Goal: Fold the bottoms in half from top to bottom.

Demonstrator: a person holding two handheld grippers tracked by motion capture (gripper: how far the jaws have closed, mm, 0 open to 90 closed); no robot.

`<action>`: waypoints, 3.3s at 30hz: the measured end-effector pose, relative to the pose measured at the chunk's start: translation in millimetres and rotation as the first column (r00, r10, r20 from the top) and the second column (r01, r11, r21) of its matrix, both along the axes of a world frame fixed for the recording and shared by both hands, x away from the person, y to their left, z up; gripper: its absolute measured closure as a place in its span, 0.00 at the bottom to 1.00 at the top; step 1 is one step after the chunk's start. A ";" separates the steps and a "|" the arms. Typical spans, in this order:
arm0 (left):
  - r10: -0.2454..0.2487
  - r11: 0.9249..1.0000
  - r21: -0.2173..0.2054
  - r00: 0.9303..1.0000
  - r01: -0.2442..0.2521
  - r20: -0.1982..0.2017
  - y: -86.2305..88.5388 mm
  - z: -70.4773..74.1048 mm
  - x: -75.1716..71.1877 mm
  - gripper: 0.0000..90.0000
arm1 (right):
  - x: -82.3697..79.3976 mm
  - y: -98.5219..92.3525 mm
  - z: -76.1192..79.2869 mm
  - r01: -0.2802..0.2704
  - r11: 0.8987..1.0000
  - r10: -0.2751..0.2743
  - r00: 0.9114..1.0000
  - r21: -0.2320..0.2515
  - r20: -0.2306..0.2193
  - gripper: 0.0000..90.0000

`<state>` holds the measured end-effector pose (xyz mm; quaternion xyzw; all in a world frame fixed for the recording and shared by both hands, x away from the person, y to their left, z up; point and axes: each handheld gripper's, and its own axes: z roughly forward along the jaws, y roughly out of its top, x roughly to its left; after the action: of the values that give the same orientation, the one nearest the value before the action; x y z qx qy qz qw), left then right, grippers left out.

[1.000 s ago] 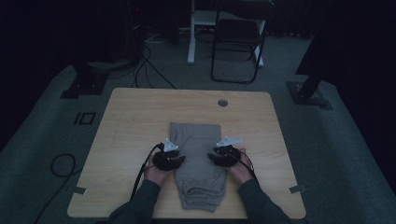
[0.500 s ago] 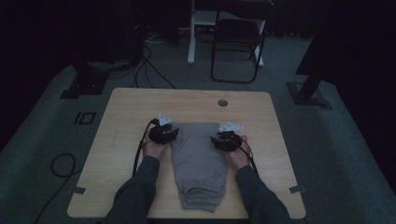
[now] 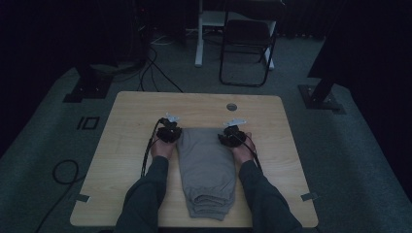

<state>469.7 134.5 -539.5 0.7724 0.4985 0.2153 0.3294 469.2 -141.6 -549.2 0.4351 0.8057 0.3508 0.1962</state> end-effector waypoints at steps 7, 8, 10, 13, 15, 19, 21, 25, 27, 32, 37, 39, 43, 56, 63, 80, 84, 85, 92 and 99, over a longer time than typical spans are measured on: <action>0.058 0.998 -0.009 0.998 -0.058 -0.016 18.5 -0.5 -2.5 0.94 | 1.4 -2.3 0.2 -0.002 1.000 0.002 1.000 0.002 -0.006 0.73; 0.057 0.998 -0.019 0.998 -0.057 -0.005 18.9 1.2 -2.7 0.90 | 1.5 -2.3 0.2 -0.002 1.000 0.002 1.000 0.002 -0.006 0.73; 0.047 0.998 -0.042 0.999 -0.046 0.014 17.4 5.4 -2.4 0.84 | 1.8 -1.9 0.4 -0.001 1.000 0.001 1.000 0.002 -0.008 0.73; 0.023 0.998 -0.057 0.999 -0.021 0.038 10.7 11.1 -0.3 0.77 | 2.8 -1.4 0.7 -0.001 1.000 0.001 1.000 0.001 -0.012 0.73; 0.000 0.998 -0.060 0.999 0.003 0.052 4.5 12.7 1.2 0.74 | 3.2 -1.1 0.9 -0.001 1.000 0.001 1.000 0.001 -0.014 0.73; -0.012 0.999 -0.034 0.999 0.013 0.033 -5.8 8.6 8.2 0.68 | 3.2 -1.3 0.8 0.000 1.000 0.001 1.000 0.004 -0.015 0.73; -0.011 1.000 -0.027 1.000 0.012 0.023 -8.6 5.1 11.3 0.67 | 3.3 -1.6 0.8 -0.002 1.000 0.002 1.000 0.007 -0.017 0.73; -0.011 1.000 -0.013 1.000 0.011 -0.021 -9.9 -2.7 14.2 0.78 | 3.8 -2.3 0.7 -0.004 1.000 0.005 1.000 0.010 -0.019 0.73; -0.009 1.000 -0.009 1.000 0.008 -0.023 -8.5 -3.6 13.4 0.92 | 3.7 -2.3 0.7 -0.002 1.000 0.002 1.000 0.012 -0.021 0.73; 0.025 1.000 -0.005 0.999 -0.025 -0.025 3.3 -1.3 11.5 0.97 | 3.6 -2.6 0.9 -0.003 1.000 0.004 1.000 0.009 -0.023 0.73; 0.084 0.996 0.001 0.996 -0.084 -0.031 17.9 -0.6 9.3 0.92 | 5.2 -3.8 2.0 -0.005 1.000 0.005 0.999 0.013 -0.035 0.73; 0.094 0.995 -0.031 0.995 -0.095 -0.026 20.8 2.0 9.0 0.86 | 7.2 -4.5 3.9 0.010 1.000 -0.010 0.999 0.014 -0.039 0.71; 0.075 0.994 -0.083 0.997 -0.074 0.007 18.5 8.2 7.3 0.72 | 13.9 -9.6 8.7 0.062 0.997 -0.060 0.998 0.053 -0.021 0.65; 0.055 0.995 -0.083 0.996 -0.061 -0.076 3.7 -7.2 14.2 0.51 | 35.1 -3.1 6.0 0.123 0.991 -0.120 0.991 0.054 -0.055 0.53; 0.041 0.993 -0.105 0.996 -0.049 -0.084 6.3 -7.2 14.5 0.51 | 36.7 3.9 1.0 0.095 0.995 -0.093 0.993 0.018 -0.067 0.45; 0.024 0.989 -0.144 0.989 -0.045 -0.143 8.2 -4.9 10.3 0.92 | 32.3 1.4 3.8 0.031 0.998 -0.025 0.994 0.060 -0.109 0.91; 0.015 0.993 -0.113 0.993 -0.029 -0.121 4.0 -4.3 9.0 0.94 | 33.2 2.5 5.0 0.020 0.998 -0.014 0.993 0.052 -0.114 0.94; 0.013 0.993 -0.114 0.993 -0.027 -0.120 4.0 -4.2 9.2 0.95 | 33.5 2.2 5.3 0.018 0.999 -0.012 0.993 0.051 -0.116 0.94; 0.012 0.984 -0.175 0.999 -0.020 -0.044 4.7 12.9 9.9 0.95 | 34.4 -10.9 16.2 0.042 0.991 -0.030 0.995 0.129 -0.091 0.94; -0.011 0.975 -0.220 0.998 0.023 0.059 4.8 47.1 5.5 0.95 | 27.0 -21.8 48.4 0.006 0.979 -0.010 1.000 0.202 0.019 0.94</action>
<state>475.2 139.3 -492.4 0.7288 0.5030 0.1780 0.4291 496.2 -163.4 -500.8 0.4523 0.7623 0.4343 0.1603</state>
